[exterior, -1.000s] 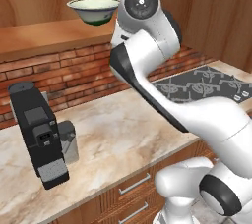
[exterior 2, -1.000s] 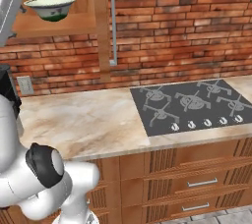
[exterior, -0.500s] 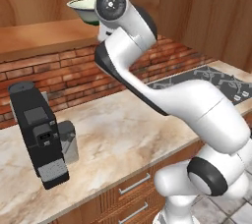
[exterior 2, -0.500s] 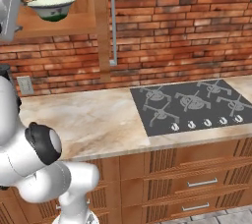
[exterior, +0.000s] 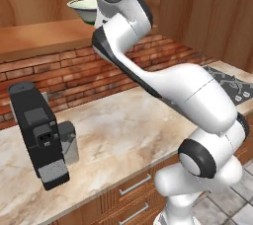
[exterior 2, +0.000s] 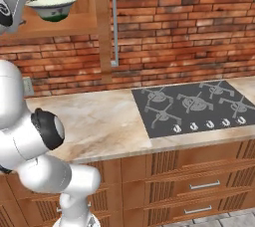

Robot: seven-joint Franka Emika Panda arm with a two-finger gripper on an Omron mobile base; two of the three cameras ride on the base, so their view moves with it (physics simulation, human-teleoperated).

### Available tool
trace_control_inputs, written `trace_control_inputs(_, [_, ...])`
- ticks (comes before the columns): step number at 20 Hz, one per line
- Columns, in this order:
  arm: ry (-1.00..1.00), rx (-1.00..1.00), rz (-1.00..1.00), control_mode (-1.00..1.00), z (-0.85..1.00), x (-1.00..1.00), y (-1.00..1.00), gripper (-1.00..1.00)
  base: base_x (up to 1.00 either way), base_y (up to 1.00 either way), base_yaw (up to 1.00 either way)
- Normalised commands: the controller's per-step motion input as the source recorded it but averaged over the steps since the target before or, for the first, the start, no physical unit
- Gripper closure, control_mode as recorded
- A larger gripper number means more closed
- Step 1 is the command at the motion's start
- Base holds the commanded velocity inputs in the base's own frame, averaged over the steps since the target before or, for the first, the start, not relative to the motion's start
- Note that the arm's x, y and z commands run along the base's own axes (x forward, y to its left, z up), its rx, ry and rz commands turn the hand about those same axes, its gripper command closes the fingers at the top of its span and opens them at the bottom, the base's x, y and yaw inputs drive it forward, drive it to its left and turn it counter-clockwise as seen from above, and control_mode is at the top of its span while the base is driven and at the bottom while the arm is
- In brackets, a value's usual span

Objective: Move the bowls from the cabinet to the plates on the dining table.

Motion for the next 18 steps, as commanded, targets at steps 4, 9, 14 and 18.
trace_control_inputs(4, [0.06, 0.04, 0.11, -1.0, 0.0, 0.54, 0.07, -1.0, 0.0, 0.0, 0.0])
trace_control_inputs(9, [0.06, 0.0, 0.11, -1.0, -0.03, 0.55, 0.08, -1.0, 0.0, 0.0, 0.0])
trace_control_inputs(14, [0.04, 0.0, 0.09, -1.0, 0.0, 0.56, 0.02, -1.0, 0.0, 0.0, 0.0])
trace_control_inputs(18, [0.02, -0.03, 0.07, -1.0, 0.0, 0.6, 0.0, -1.0, 0.0, 0.0, 0.0])
